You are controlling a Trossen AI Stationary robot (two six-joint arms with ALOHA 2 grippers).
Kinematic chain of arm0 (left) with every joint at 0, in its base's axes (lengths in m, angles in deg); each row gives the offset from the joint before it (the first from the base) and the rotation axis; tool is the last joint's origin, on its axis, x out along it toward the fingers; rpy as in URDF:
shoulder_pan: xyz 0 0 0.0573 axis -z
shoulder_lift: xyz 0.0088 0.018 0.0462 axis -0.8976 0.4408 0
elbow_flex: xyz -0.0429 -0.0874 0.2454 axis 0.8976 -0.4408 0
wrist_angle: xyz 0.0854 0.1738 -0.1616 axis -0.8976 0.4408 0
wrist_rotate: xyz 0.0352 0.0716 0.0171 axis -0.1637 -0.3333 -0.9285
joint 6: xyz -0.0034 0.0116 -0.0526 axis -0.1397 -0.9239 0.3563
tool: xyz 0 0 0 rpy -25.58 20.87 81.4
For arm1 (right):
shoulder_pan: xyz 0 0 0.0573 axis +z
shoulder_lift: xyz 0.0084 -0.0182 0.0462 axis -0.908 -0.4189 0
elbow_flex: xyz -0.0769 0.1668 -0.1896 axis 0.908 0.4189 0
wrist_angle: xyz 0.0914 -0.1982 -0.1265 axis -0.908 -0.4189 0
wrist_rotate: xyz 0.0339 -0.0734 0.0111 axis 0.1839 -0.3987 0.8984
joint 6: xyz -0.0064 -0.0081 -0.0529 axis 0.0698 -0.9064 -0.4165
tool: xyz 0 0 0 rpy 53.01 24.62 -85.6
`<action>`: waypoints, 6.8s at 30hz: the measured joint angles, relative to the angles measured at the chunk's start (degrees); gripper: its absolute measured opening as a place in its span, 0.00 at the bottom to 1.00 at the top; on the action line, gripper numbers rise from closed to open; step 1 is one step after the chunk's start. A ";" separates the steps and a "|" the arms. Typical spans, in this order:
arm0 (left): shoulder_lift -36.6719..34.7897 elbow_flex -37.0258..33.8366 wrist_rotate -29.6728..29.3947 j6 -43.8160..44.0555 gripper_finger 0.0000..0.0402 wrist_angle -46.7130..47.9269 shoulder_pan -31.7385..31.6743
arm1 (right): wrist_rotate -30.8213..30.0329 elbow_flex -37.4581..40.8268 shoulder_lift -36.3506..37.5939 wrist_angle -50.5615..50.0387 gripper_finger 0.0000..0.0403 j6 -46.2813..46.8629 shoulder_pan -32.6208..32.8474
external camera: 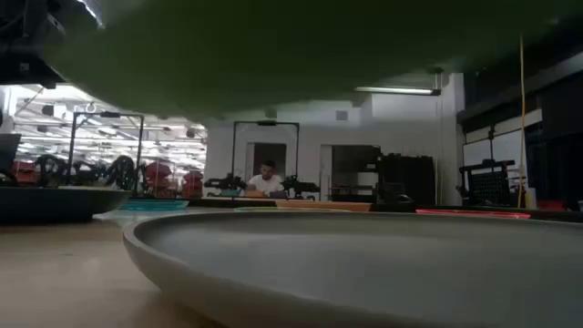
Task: Stack plastic plates
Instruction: Stack the light green plate on top of the gray plate, then stack the dark green plate on top of the light green plate
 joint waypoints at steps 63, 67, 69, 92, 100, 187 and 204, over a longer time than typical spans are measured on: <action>-0.01 0.00 -3.05 -0.22 0.23 0.20 -0.01 | -1.72 49.94 15.94 38.29 0.44 5.15 2.24; 0.08 0.00 -3.15 -0.22 0.35 0.31 0.00 | -3.57 49.94 15.94 38.29 0.46 4.95 2.24; 0.54 0.00 -3.15 -0.24 0.40 0.38 -0.01 | -3.92 49.94 15.94 38.32 0.47 4.88 2.24; 16.74 7.61 3.78 2.46 0.42 9.39 3.51 | -3.84 49.94 15.92 38.75 0.56 2.92 2.24; 25.08 15.55 -2.96 7.45 0.42 21.86 10.31 | -3.84 49.94 15.92 38.75 0.56 2.55 2.24; 73.69 28.88 -9.46 48.46 0.11 43.93 46.82 | -2.42 50.03 15.89 38.91 0.56 2.48 2.24; 70.06 32.87 -11.40 42.37 0.07 44.67 46.73 | -2.36 50.03 15.89 39.94 0.56 2.48 2.24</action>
